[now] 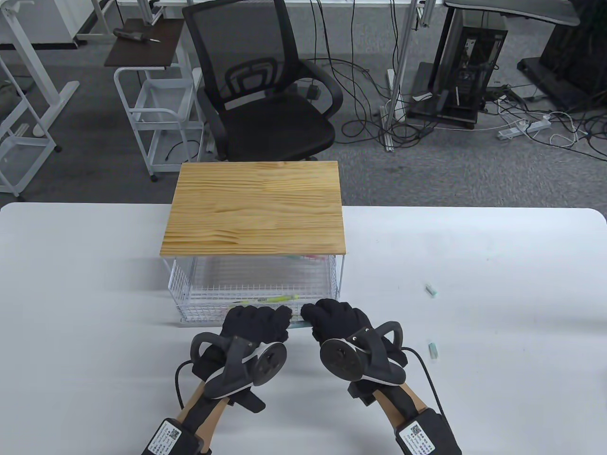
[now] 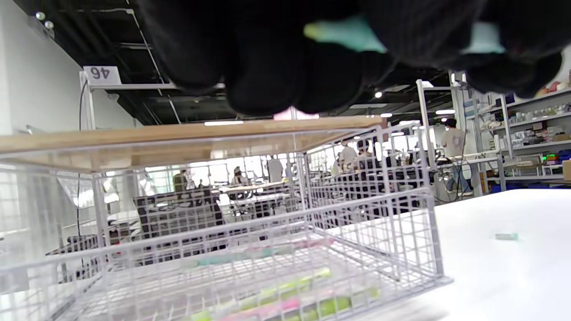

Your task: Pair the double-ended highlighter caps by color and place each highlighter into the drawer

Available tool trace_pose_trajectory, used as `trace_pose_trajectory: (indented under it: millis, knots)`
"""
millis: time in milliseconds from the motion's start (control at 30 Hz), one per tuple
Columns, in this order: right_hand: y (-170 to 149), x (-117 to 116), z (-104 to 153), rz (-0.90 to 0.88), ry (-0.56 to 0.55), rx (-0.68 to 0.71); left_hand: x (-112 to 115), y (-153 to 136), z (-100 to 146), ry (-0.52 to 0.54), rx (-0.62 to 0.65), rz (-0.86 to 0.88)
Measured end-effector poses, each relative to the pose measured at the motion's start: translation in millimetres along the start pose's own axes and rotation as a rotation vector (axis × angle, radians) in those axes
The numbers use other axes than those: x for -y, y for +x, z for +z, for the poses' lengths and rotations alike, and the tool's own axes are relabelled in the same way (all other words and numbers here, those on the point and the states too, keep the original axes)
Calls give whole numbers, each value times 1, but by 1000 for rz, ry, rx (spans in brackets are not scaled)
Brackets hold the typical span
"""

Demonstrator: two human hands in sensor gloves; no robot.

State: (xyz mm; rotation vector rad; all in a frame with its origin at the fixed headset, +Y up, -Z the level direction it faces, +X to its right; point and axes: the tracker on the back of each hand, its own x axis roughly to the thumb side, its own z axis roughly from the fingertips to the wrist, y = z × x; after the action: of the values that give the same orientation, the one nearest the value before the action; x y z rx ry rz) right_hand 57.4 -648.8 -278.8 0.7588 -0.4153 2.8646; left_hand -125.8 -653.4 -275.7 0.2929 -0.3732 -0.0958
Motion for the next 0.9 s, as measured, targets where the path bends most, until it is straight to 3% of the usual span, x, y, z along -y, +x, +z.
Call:
trace_pose_trajectory:
  millis: [233, 400, 533, 733, 900]
  knots:
    - [-3, 4, 1, 28, 2, -27, 0, -6, 0, 4, -35, -15]
    - [-33, 19, 6, 49, 40, -156, -1, -26, 0, -5, -111, -1]
    - [-78, 14, 11, 46, 170, -353, -2, -41, 1, -13, -156, 67]
    - [-150, -28, 28, -28, 471, -636, -4, -53, 3, -13, -187, 115]
    - [-189, -62, 50, 2, 660, -820, -4, -55, 3, -19, -192, 127]
